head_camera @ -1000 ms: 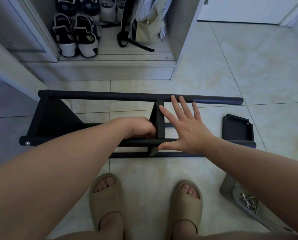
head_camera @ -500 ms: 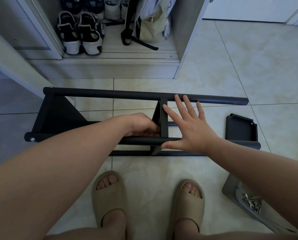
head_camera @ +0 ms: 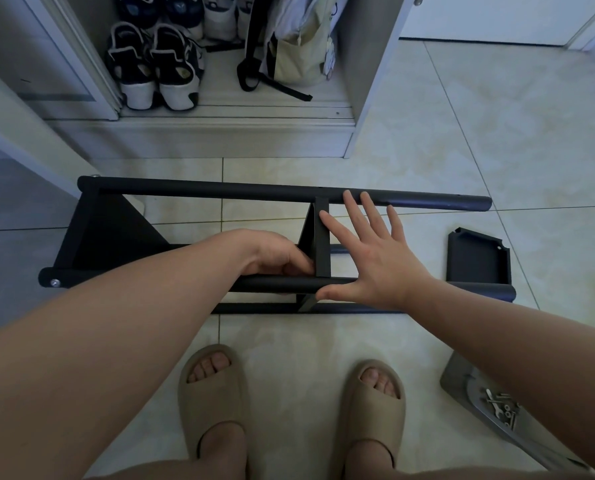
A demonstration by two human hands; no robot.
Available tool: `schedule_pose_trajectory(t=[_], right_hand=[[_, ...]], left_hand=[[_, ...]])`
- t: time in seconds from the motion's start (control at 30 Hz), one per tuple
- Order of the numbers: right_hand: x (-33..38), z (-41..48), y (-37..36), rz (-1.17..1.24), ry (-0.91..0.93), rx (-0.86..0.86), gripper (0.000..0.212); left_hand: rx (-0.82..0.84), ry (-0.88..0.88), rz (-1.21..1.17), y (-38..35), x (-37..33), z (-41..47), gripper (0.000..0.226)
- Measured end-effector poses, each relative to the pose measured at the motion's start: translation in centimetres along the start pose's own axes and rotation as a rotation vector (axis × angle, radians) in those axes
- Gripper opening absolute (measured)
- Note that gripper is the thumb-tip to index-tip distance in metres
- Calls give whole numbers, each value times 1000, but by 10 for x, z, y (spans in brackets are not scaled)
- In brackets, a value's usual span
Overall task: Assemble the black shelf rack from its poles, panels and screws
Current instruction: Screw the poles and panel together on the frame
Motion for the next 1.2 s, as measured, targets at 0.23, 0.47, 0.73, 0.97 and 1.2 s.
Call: schedule_pose_trajectory(t=[0.23,0.47,0.73,0.97,1.2], right_hand=[[0,0,0,12,-1,3,118],[1,0,2,11,-4,16,119],[1,0,3,9,-4,16,119],[1,0,1,6,2,3,119],[1,1,1,14,6,-8,119]], left_hand=[[-4,3,-65,1,1,1,37],[10,-16,-61,3,2,4,36],[-43,-46,-35,2,0,6,15],[-4,-32,-33,3,0,3,17],[-96,-59,50,1,-3,5,12]])
Point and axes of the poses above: each hand's wrist, its own z-axis towards the middle knuckle, its own y-axis out of the back of the hand, x = y × z, the point moved 2 cm from there along z, towards the middle knuckle, and after that the axes turned 3 degrees about z, right-handed, at the moved point
